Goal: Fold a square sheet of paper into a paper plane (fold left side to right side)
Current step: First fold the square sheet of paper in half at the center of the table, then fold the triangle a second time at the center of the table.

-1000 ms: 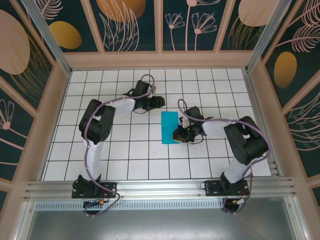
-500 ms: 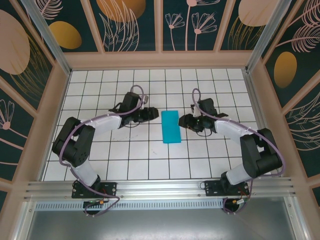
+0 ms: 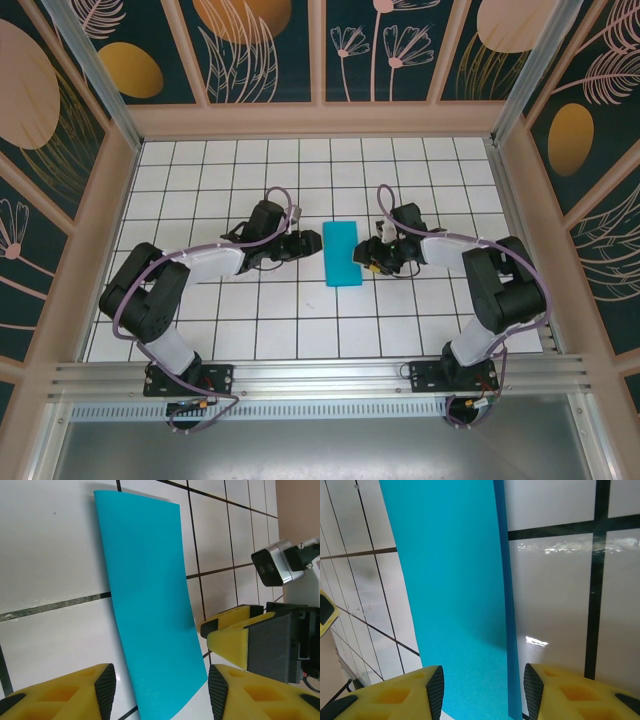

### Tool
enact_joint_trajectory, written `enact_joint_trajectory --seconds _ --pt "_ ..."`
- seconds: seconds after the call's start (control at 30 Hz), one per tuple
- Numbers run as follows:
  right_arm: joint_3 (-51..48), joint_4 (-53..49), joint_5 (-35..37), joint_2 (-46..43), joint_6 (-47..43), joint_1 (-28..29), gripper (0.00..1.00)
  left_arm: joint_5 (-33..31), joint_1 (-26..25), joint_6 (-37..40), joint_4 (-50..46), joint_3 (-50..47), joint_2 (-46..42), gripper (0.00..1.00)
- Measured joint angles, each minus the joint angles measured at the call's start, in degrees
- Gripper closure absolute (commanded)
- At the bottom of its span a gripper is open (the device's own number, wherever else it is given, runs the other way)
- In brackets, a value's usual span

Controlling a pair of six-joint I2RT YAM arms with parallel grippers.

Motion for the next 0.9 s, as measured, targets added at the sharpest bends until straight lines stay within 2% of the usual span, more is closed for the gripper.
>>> enact_joint_trajectory --seconds 0.5,0.7,0.9 --pt "0.0 1.0 -2.4 2.0 0.9 0.4 0.56 -1.4 -1.0 0.9 0.3 0.0 -1.8 0.44" --pt "0.0 1.5 -3.5 2.1 1.8 0.5 0.58 -6.1 -3.5 5.7 -0.6 -0.2 -6.2 0.43" --pt "0.1 1.9 -4.6 2.1 3.3 0.2 0.59 -13.7 -9.0 11.5 -4.1 -1.2 -11.1 0.41"
